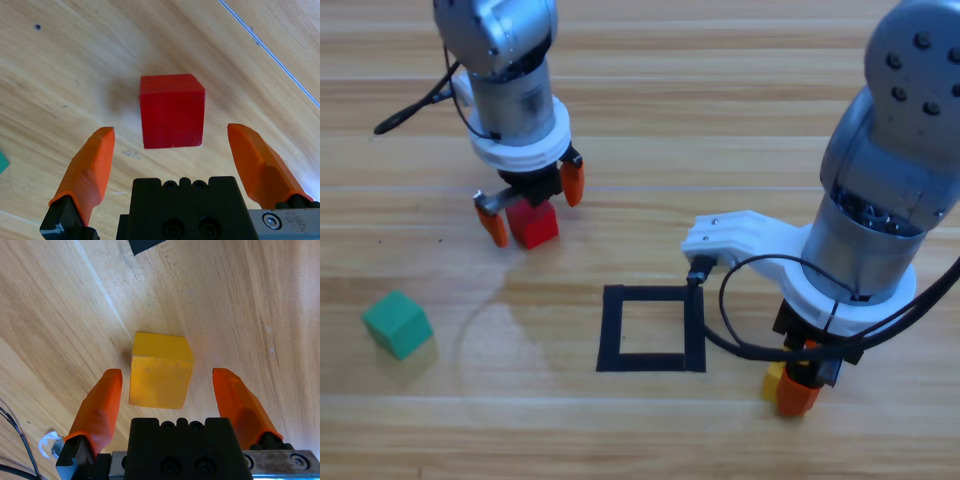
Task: Stack the blocks in the rectangular block: red at the bottom, yellow in the middle, green on top
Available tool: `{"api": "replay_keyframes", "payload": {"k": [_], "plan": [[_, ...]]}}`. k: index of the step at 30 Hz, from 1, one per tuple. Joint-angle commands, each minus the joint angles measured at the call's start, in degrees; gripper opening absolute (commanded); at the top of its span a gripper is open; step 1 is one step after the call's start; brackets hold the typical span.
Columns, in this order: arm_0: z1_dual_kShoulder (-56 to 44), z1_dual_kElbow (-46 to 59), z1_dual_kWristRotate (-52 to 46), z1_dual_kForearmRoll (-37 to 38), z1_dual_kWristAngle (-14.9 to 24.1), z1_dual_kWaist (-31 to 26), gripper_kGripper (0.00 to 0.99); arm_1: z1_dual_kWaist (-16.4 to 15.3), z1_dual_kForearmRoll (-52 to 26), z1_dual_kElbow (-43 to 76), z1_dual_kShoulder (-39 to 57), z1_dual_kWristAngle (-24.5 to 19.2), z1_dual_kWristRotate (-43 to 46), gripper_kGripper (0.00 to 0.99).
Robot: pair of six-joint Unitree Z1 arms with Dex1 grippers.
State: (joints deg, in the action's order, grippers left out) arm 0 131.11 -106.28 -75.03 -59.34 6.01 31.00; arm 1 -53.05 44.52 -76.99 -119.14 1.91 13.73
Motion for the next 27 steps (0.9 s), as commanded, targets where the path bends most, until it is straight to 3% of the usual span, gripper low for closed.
{"api": "replay_keyframes", "payload": {"k": [1,2,7,9,14,18,23,24,27], "plan": [[5.2,-2.4,-1.1,-0.7,-0.5,-0.9,0.96,-2.0,1.4,-0.3,-3.4,0.6,1.0,0.482],[5.6,-2.6,-1.2,-0.7,-0.4,-0.9,0.96,-2.0,1.5,-0.3,-3.4,0.6,1.0,0.388],[7.0,-3.5,-1.3,-0.7,-0.4,-1.6,0.959,-2.0,2.5,0.0,-2.9,-1.2,0.2,0.322],[7.1,-3.6,-1.1,-0.7,-0.4,-1.9,0.943,-2.0,2.5,0.3,-2.2,-1.9,-0.7,0.244],[6.9,-2.9,0.0,-0.7,-0.1,-2.9,0.838,-2.0,3.6,0.1,-0.6,-4.6,-5.0,0.244],[6.4,-1.8,1.2,-1.0,0.1,-3.3,0.606,-2.0,4.4,0.3,1.2,-6.9,-11.6,0.249],[5.9,-2.3,5.2,-3.4,0.3,-4.1,0.112,-1.9,4.4,0.9,4.4,-7.4,-16.7,0.249],[6.0,-3.0,6.8,-3.9,0.1,-4.3,0.061,-1.9,4.4,1.0,5.1,-7.3,-17.1,0.249],[8.1,-8.6,11.7,-5.9,-0.7,-4.2,0.048,-1.9,4.4,1.0,6.6,-7.2,-18.7,0.249]]}}
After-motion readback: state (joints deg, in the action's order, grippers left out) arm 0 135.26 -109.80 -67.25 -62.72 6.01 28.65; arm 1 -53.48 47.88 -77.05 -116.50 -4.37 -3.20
